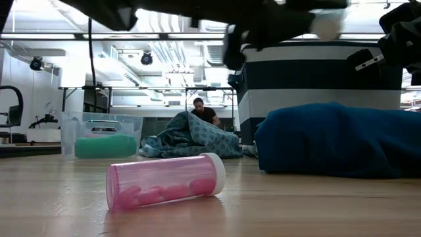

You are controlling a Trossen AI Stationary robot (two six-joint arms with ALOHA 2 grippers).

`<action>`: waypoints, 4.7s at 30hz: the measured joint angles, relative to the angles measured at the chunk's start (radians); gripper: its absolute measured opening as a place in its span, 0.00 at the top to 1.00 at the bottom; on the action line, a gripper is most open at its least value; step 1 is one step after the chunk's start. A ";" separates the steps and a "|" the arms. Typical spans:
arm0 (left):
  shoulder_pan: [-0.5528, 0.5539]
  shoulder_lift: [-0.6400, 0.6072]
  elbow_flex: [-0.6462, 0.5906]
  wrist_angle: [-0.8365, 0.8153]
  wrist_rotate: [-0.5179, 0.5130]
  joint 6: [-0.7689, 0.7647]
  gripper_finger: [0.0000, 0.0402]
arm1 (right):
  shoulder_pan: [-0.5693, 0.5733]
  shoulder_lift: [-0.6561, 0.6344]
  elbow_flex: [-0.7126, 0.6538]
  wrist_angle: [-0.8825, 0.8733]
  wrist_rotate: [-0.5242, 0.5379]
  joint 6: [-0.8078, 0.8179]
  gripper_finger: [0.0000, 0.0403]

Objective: Pick & place medical supplies in basket/bin
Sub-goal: Put the blue pill bottle into the yellow bin

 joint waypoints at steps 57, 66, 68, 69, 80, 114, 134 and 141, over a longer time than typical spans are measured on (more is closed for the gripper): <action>0.005 0.219 0.318 -0.129 0.215 -0.022 0.71 | 0.000 0.000 0.000 0.000 0.000 0.000 0.98; 0.010 0.216 0.317 -0.139 0.211 0.085 0.71 | 0.000 0.000 0.000 0.000 0.000 0.000 0.98; 0.010 0.215 0.317 -0.137 0.205 0.085 0.71 | 0.000 0.000 0.000 0.000 0.000 0.000 0.98; 0.008 0.215 0.317 -0.136 0.192 0.086 0.71 | 0.000 0.000 0.000 0.000 0.000 0.000 0.98; -0.017 0.187 0.309 -0.270 0.100 0.104 0.71 | 0.000 0.000 0.000 0.000 0.000 0.000 0.98; -0.026 0.121 0.309 -0.912 0.286 -0.580 0.71 | 0.000 0.001 0.000 0.000 0.000 0.000 0.98; -0.024 0.125 0.309 -0.972 0.293 -0.637 0.71 | 0.000 0.001 0.000 0.000 0.000 0.000 0.98; -0.024 0.125 0.309 -0.972 0.293 -0.637 0.67 | 0.000 0.000 0.000 0.000 0.000 0.000 0.98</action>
